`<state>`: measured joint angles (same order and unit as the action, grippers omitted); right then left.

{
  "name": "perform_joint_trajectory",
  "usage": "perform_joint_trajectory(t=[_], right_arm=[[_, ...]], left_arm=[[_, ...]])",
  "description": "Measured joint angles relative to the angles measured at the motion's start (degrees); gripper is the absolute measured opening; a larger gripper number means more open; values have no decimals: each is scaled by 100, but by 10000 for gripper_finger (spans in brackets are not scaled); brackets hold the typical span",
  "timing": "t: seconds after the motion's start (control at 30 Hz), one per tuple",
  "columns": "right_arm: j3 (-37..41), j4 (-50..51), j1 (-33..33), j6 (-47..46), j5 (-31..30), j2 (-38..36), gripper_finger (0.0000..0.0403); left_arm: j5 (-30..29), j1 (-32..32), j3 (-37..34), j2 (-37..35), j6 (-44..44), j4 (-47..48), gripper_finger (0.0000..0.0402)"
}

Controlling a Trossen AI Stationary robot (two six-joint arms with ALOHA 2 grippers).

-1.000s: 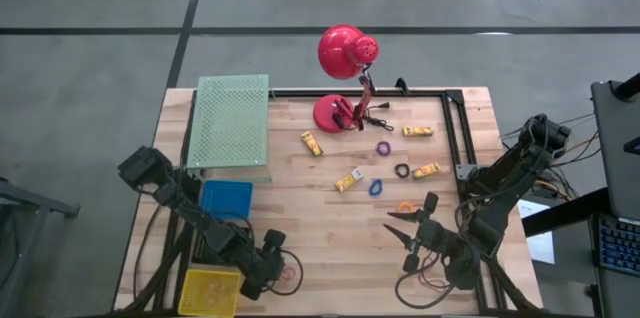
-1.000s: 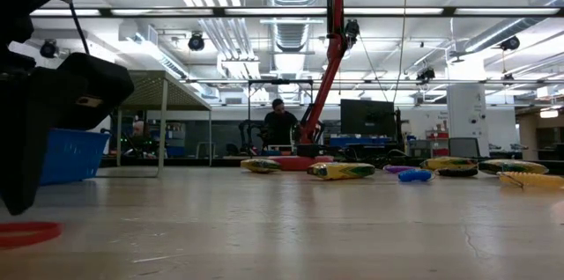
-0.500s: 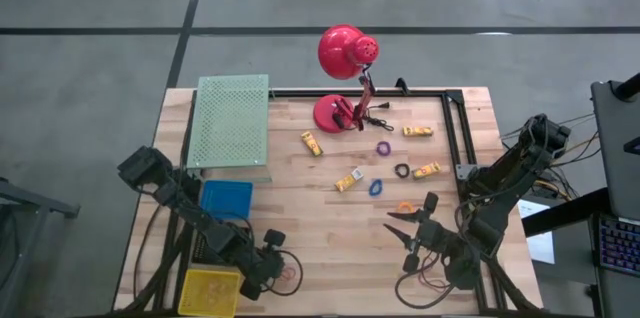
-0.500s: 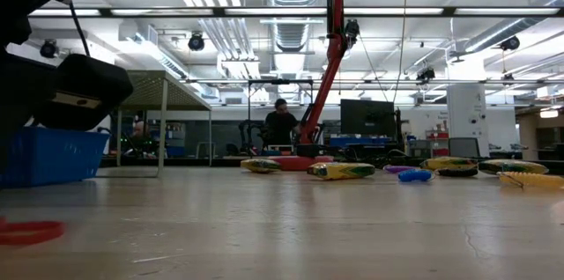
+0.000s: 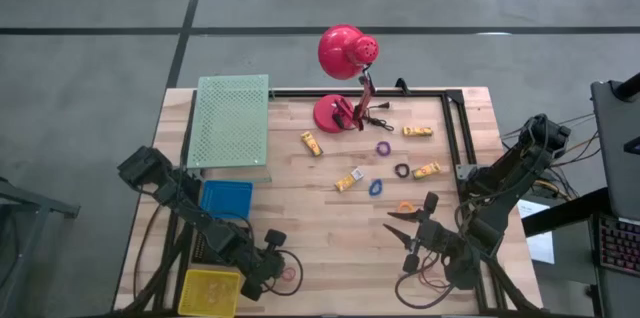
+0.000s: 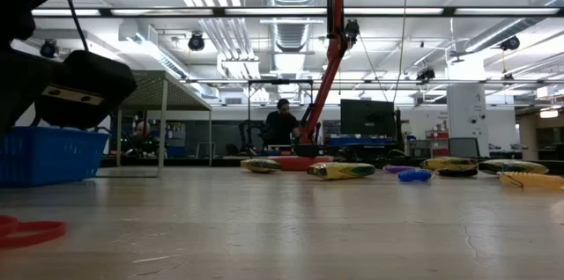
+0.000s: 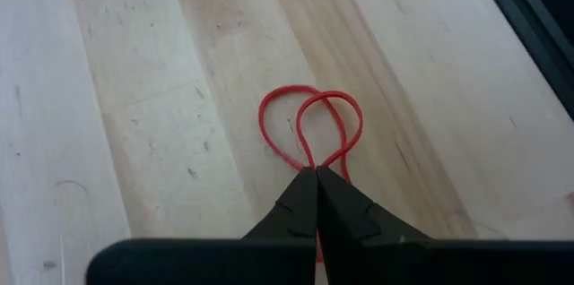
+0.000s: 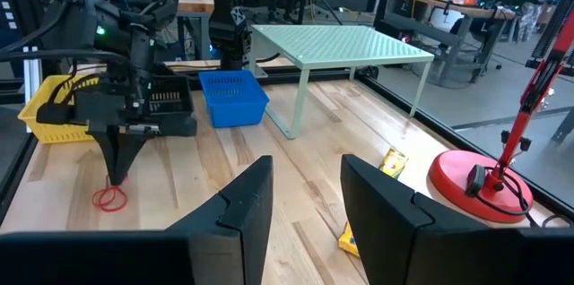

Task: Pick & Place Office Desk Supplies
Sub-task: Put the top red rubber band into the yellow bin

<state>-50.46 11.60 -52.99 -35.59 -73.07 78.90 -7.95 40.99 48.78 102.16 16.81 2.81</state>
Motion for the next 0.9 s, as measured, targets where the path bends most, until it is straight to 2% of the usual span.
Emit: perform_joint_trajectory(t=[0.47,0.9], right_arm=[[0,-2,0,0,-1,2,126],[0,-4,0,0,2,2,131]], left_arm=[[-216,4,6,-749,126,429,1],[-259,17,6,-2396,810,1281,0]])
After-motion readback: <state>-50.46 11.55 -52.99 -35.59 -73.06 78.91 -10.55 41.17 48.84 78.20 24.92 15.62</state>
